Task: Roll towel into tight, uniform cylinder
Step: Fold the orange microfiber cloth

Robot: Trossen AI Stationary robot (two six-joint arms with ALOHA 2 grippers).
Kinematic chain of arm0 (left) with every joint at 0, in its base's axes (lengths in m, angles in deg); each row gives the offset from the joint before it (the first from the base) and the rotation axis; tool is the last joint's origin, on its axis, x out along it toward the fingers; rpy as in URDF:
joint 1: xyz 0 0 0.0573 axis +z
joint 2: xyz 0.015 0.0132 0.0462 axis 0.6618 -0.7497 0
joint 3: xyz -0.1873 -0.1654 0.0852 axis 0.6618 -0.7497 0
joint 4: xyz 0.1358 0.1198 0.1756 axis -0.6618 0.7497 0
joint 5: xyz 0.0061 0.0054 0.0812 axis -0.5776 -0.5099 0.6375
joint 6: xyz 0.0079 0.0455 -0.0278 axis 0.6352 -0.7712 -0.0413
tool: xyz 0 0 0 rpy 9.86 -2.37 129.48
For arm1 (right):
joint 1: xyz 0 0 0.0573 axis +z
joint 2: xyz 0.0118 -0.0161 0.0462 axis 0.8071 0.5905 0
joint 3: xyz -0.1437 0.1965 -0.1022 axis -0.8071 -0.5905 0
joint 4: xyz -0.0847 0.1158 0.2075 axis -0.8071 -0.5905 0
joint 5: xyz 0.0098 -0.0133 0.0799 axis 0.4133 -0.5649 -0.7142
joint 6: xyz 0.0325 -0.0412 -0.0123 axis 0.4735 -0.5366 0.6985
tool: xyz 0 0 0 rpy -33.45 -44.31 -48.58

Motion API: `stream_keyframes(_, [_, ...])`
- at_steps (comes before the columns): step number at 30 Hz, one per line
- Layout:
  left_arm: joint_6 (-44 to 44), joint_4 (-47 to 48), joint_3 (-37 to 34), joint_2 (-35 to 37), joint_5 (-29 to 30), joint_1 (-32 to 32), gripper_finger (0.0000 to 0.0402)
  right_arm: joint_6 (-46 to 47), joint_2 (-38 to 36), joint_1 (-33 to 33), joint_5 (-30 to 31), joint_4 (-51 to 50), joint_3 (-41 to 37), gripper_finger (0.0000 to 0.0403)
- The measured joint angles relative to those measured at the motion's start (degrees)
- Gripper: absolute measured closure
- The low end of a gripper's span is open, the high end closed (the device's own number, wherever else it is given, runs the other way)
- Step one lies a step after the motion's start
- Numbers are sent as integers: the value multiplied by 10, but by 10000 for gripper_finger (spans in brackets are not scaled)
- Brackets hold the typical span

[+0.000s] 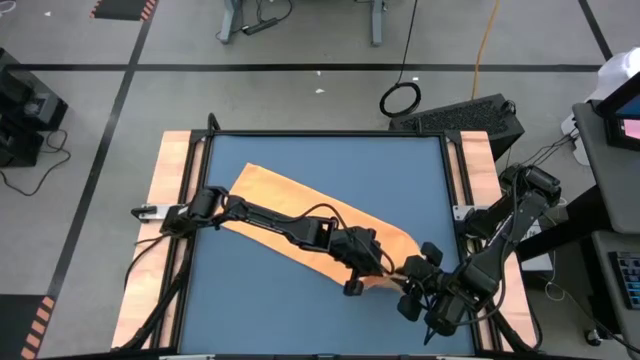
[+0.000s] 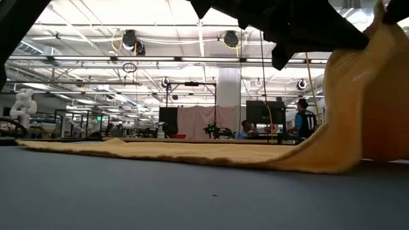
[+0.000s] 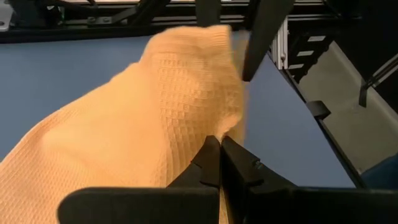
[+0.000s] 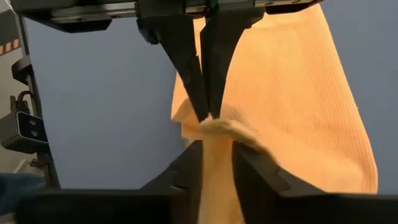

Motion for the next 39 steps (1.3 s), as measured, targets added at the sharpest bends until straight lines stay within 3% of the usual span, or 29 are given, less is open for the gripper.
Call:
stream_keyframes(7, [26,0,0,-2,2,9,402,1,0,0,-3,-9,0,251])
stream_keyframes(10, [26,5,0,-3,2,13,402,25,0,0,-48,-22,10,242])
stream_keyframes(15, [23,-2,0,-3,-8,14,402,56,0,13,-161,-83,62,254])
stream_keyframes(18, [17,-1,0,-10,-10,14,402,96,-2,40,-191,-77,76,269])
stream_keyframes(27, [10,-6,0,-21,-28,14,396,380,49,140,-100,76,8,299])
stream_keyframes(33, [9,-16,1,-26,-55,14,372,355,94,128,-80,169,2,289])
stream_keyframes(39, [10,2,0,-28,-86,15,344,352,96,113,-192,192,2,289])
